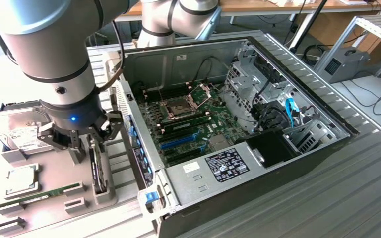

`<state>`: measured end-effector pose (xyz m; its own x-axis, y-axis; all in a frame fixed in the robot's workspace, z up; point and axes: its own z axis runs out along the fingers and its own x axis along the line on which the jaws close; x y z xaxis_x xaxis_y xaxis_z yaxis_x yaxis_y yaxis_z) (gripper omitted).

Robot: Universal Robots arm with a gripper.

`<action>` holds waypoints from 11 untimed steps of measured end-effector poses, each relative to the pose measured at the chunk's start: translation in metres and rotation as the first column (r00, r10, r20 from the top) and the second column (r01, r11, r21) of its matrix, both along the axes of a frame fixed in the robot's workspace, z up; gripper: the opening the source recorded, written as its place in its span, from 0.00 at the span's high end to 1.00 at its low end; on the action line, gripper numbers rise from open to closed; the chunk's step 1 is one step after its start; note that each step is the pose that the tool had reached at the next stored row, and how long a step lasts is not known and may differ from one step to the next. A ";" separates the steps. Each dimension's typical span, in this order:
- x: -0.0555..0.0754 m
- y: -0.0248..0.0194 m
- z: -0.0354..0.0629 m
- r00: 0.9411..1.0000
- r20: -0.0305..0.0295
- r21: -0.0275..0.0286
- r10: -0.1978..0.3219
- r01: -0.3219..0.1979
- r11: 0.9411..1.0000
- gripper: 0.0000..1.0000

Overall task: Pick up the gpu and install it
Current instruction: 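Pick up the gpu and move the gpu toward the slot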

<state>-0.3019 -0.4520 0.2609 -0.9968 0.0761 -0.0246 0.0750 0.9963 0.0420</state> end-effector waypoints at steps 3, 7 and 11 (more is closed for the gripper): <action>0.000 0.0000 -0.0051 1.000 0.000 -0.002 0.000 0.000 1.000 0.58; 0.000 0.0000 -0.0119 1.000 0.000 -0.003 0.000 0.000 1.000 0.58; 0.000 0.0000 -0.0195 1.000 0.000 -0.003 0.000 0.000 1.000 0.58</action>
<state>-0.3020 -0.4520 0.2415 -0.9968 0.0761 -0.0248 0.0751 0.9964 0.0388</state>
